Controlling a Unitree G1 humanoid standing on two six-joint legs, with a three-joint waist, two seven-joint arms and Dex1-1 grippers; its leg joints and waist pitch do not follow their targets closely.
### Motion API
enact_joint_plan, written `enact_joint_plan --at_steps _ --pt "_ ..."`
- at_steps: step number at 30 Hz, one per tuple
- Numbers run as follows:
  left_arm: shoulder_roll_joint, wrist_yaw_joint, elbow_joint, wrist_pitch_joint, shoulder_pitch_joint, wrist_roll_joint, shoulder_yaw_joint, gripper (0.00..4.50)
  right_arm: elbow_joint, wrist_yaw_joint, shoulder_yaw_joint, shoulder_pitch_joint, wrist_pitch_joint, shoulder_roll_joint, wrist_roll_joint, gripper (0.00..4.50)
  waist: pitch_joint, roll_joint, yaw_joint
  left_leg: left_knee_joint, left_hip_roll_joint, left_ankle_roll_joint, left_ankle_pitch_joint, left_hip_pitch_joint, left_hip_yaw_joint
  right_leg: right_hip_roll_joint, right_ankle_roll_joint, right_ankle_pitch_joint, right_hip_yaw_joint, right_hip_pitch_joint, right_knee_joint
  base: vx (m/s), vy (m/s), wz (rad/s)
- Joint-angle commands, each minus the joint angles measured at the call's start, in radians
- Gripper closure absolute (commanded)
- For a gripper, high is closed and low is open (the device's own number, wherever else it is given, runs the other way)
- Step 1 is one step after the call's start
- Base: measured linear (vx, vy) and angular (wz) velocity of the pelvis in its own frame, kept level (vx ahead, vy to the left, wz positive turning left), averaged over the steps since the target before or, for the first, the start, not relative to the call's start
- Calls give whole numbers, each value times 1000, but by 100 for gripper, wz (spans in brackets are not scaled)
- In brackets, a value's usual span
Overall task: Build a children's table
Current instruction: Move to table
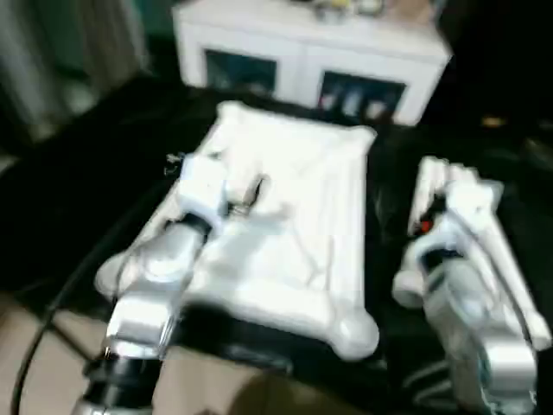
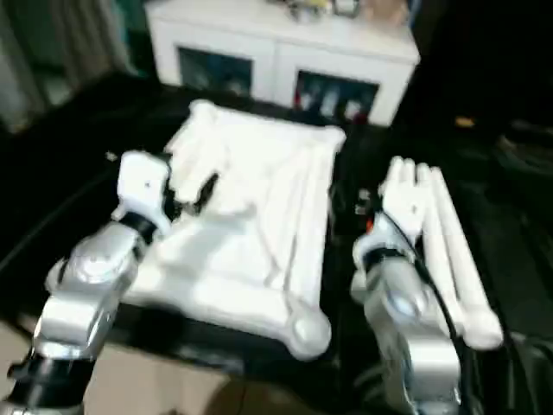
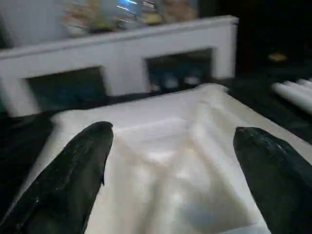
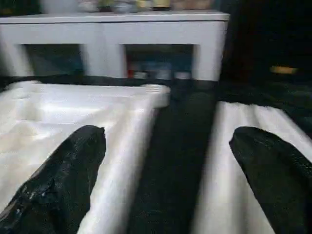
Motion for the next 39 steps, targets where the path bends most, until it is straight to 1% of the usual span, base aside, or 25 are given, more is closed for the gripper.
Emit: enact_joint_plan --at_steps 1,3,4,6,7,8,9,10,12,13,16,19,21,22,23,24,26,28,31,32,33,35,36,37,39 --pt "-6 -8 13 -1 -15 -8 -18 8 -50 -19 -23 14 36 2 -17 0 -94 -35 58 68 -16 -2 -11 -84 -58 -151 -134 1127 194 133 -58 42 1 -38" --pt "-13 -5 31 -5 -23 -14 -9 8 -76 -29 -30 21 54 7 -14 0 -88 -23 41 100 -47 -26 -95 -103 -109 -112 -131 1025 211 112 -76 -10 32 -43" --pt "-17 -5 38 -10 -26 -17 -5 8 -88 -33 -34 24 63 10 -13 0 -70 -16 26 107 -63 -20 -126 -83 -126 -103 -99 712 235 87 -128 -71 95 -58" --pt "-34 20 55 -18 -34 -6 -3 8 -111 -37 -39 35 81 8 -15 0 -54 17 7 9 -52 30 -122 -30 -144 -41 -40 55 245 82 -182 -94 178 -60" --pt "-41 27 59 -18 -35 -3 -2 8 -107 -38 -40 31 83 7 -11 0 -27 48 -37 -118 -14 111 -224 64 -130 51 -19 -281 129 -6 -150 -129 256 -61" --pt "-49 35 64 -18 -36 -1 0 8 -100 -38 -42 27 85 5 -6 0 -31 72 -75 -233 65 141 -491 12 -146 32 -73 -277 -58 6 28 -160 253 -46" --pt "-52 56 64 -25 -33 20 -3 8 -86 -33 -37 17 85 -1 -7 0 -45 50 -81 -235 64 159 -513 6 -185 6 -90 -186 -106 25 57 -160 253 -46" --pt "-53 71 63 -31 -30 36 -6 8 -76 -29 -33 10 85 -6 -8 0 -26 74 -90 -239 73 82 -577 -6 -178 -22 -90 -52 -148 16 39 -165 215 -8" --pt "-61 91 61 -29 -25 42 -5 8 -54 -9 -17 -9 88 -23 -19 0 -37 81 -120 -226 91 -104 -579 34 -236 -61 -75 21 -149 53 -18 -96 162 5" --pt "-66 102 56 -22 -23 35 3 8 -45 1 -16 -24 94 -25 -16 0 -48 71 -153 -233 139 -136 -469 52 -292 -72 -63 -49 -141 69 -18 -50 97 -18" --pt "-76 134 44 -9 -20 34 24 8 -18 37 -5 -56 88 -28 0 0 -66 63 -183 -212 124 26 -18 60 -348 -57 -37 -165 -135 56 16 -84 48 -30" --pt "-75 151 46 -12 -23 51 27 8 5 53 11 -66 80 -31 1 0 -72 46 -190 -210 57 212 190 63 -357 -54 -146 -119 -116 68 -31 -80 -110 -28" --pt "-76 155 42 -9 -22 58 27 8 18 58 18 -72 77 -32 1 0 -77 4 -189 -216 9 298 132 28 -334 -74 -320 -54 -87 113 -93 -89 -253 -22" --pt "-76 155 39 -8 -22 61 25 8 22 59 20 -75 78 -32 2 0 -77 -23 -150 -104 -70 265 58 -78 -229 -142 -535 5 -55 176 -184 -123 -291 -15" --pt "-76 154 35 -7 -21 63 24 8 22 60 20 -76 79 -32 4 0 -80 -36 -106 92 -94 186 -71 -101 -88 -183 -624 62 -60 177 -208 -102 -264 -10" --pt "-79 144 30 5 -18 52 23 8 27 60 21 -80 77 -33 4 0 -68 -43 -110 101 -82 131 -80 -105 -80 -176 -585 70 -63 165 -199 -102 -264 -10" --pt "-77 144 19 15 -14 53 17 8 47 72 25 -98 72 -31 1 0 -52 -44 -79 17 -48 90 -25 -82 -81 -180 -278 30 -42 158 -184 -57 -223 -8" --pt "-76 151 10 14 -12 55 18 8 63 86 30 -113 67 -29 6 0 -59 -30 -56 -30 10 163 1 -76 -116 -233 -126 -57 1 176 -189 -58 -181 -4" --pt "-76 158 -5 13 -12 55 33 8 82 106 44 -137 69 -23 21 0 -53 -29 -13 -28 32 175 70 -83 -134 -239 -168 -95 9 161 -186 -47 -102 -5" --pt "-76 159 -11 8 -12 50 44 8 87 118 50 -146 75 -18 36 0 -51 -17 -6 -77 43 157 128 -60 -126 -177 -201 -126 -35 148 -175 0 0 0" --pt "-73 164 -15 22 -15 54 51 8 91 121 62 -151 68 -20 28 0 -49 -25 2 -106 33 224 186 -97 -136 -171 -216 -73 -118 177 -158 0 0 0" --pt "-69 163 -23 37 -18 48 65 8 95 129 83 -155 58 -22 20 0 -65 20 -28 -144 85 390 265 -1 -205 -73 -236 -21 -199 116 -83 12 40 46" --pt "-63 159 -27 39 -18 45 70 8 98 140 98 -156 55 -21 21 0 -62 38 -59 -153 122 516 311 30 -287 -48 -214 -75 -182 76 -14 31 42 58" --pt "-63 159 -27 39 -18 45 70 8 98 140 98 -156 55 -21 21 0 -52 34 -54 -158 96 526 297 31 -296 -41 -187 -118 -157 43 7 7 46 59" --pt "-32 145 -57 39 -14 53 71 8 99 178 148 -144 53 -11 27 0 -32 13 -51 -188 21 419 48 -18 -283 -77 -205 -129 -127 78 -42 -49 36 66"
